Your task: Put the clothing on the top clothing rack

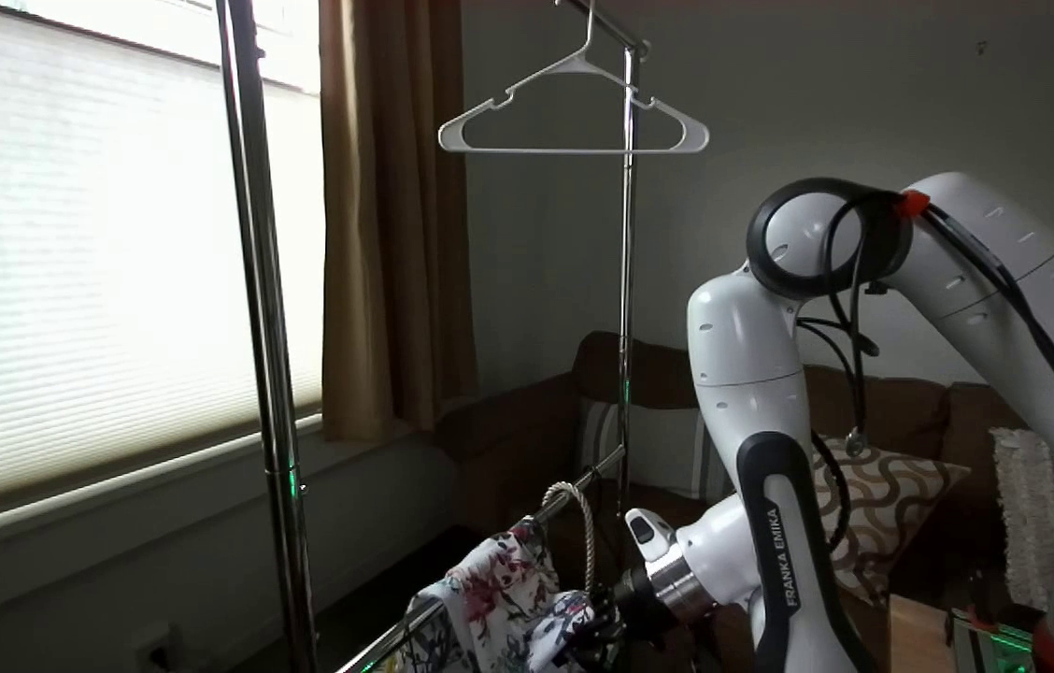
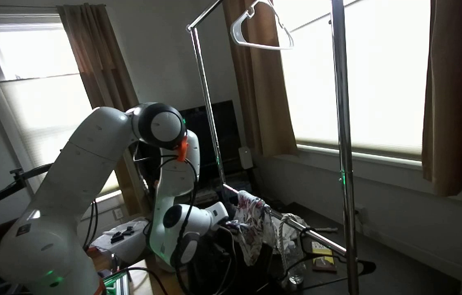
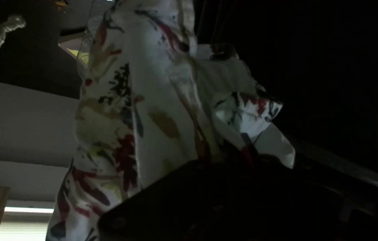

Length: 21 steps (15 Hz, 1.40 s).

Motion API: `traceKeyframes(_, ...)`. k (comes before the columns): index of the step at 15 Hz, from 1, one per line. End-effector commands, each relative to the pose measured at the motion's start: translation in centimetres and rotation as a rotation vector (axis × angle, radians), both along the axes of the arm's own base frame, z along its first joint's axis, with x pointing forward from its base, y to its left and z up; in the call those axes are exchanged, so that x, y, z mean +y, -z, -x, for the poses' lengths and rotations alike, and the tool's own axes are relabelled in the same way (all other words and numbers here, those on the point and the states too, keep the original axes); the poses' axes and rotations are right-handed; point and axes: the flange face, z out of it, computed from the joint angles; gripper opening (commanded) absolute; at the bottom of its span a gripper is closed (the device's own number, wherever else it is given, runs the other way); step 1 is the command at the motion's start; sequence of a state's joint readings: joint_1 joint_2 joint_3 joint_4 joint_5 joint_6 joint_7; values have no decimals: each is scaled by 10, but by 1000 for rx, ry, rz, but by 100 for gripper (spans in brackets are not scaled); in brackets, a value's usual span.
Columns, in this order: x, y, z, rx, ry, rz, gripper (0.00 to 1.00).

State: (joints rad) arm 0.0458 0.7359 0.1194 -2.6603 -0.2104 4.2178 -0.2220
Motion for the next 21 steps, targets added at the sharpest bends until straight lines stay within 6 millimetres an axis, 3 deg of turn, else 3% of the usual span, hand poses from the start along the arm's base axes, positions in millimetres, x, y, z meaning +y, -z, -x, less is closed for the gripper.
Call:
traceKeyframes(1,11,-58,23,-66,-17,34,1)
traceKeyframes(2,18,-71,24,-95,-26,37,1)
traceKeyframes(3,34,-71,3,-135,-25,25,1)
traceKeyframes(4,45,-81,6,-155,-28,33,1)
traceKeyframes(5,27,-66,4,-115,-25,19,1)
traceKeyframes(8,37,-71,-4,-146,-22,16,1)
traceKeyframes(9,40,-88,-3,-229,-13,-32,1)
traceKeyframes(10,45,-127,-22,-279,3,-45,1)
traceKeyframes(16,34,-248,-11,-528,139,-95,1)
traceKeyframes(19,3,-293,2,-624,291,-101,1)
traceKeyframes(20,1,-299,-19,-649,344,-92,1)
traceKeyframes(21,11,-286,-19,-614,271,-106,2)
